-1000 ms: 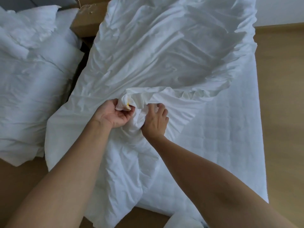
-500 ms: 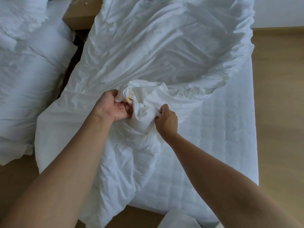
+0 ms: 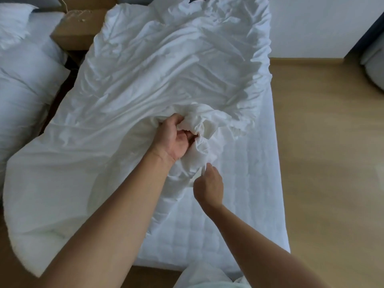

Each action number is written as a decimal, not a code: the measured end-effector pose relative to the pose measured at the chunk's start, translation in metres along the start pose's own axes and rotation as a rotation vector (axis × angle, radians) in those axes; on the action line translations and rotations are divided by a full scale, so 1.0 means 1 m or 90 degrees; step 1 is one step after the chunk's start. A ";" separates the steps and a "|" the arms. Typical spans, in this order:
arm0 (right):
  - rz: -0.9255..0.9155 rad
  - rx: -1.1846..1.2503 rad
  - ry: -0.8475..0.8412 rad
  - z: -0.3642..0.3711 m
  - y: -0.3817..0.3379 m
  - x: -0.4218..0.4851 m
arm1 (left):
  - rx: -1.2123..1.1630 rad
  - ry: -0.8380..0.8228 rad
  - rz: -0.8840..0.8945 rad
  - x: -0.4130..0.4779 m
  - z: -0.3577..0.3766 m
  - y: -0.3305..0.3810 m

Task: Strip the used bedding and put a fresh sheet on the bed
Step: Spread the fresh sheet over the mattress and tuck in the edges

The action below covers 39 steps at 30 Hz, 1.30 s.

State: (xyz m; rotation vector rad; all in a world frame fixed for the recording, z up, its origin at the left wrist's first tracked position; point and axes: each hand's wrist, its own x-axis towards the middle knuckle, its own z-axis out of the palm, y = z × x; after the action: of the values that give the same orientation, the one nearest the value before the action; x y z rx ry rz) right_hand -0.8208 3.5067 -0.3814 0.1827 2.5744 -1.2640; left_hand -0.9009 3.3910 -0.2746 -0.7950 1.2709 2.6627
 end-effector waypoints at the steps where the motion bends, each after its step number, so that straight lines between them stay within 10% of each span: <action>1: -0.025 0.019 0.034 -0.007 0.001 -0.007 | 0.002 -0.024 0.008 -0.005 0.006 -0.003; 7: -0.037 0.276 0.130 -0.076 -0.025 0.022 | 0.075 -0.035 0.053 -0.035 0.040 0.001; 15: -0.080 0.412 -0.300 -0.123 -0.025 0.030 | 0.083 0.077 0.107 -0.053 0.052 0.001; 20: -0.144 0.149 -0.060 -0.113 -0.021 0.025 | 0.120 0.093 0.070 -0.063 0.060 -0.002; 25: 0.117 0.273 0.251 -0.104 -0.038 0.032 | 0.096 0.104 0.017 -0.070 0.064 -0.007; 29: 0.264 0.386 0.190 -0.093 -0.046 0.038 | 0.035 0.107 -0.025 -0.076 0.072 -0.008; 34: -0.067 0.034 0.141 -0.086 0.007 0.024 | -0.041 0.143 -0.085 -0.074 0.071 -0.005; 39: 0.262 0.201 -0.027 -0.064 0.051 0.011 | 0.007 0.114 -0.104 -0.082 0.102 -0.046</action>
State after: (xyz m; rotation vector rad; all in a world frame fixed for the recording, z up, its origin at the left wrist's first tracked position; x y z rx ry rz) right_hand -0.8316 3.5887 -0.3863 0.6979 2.1335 -1.4710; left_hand -0.8593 3.5092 -0.2140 -1.1071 1.1966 2.5015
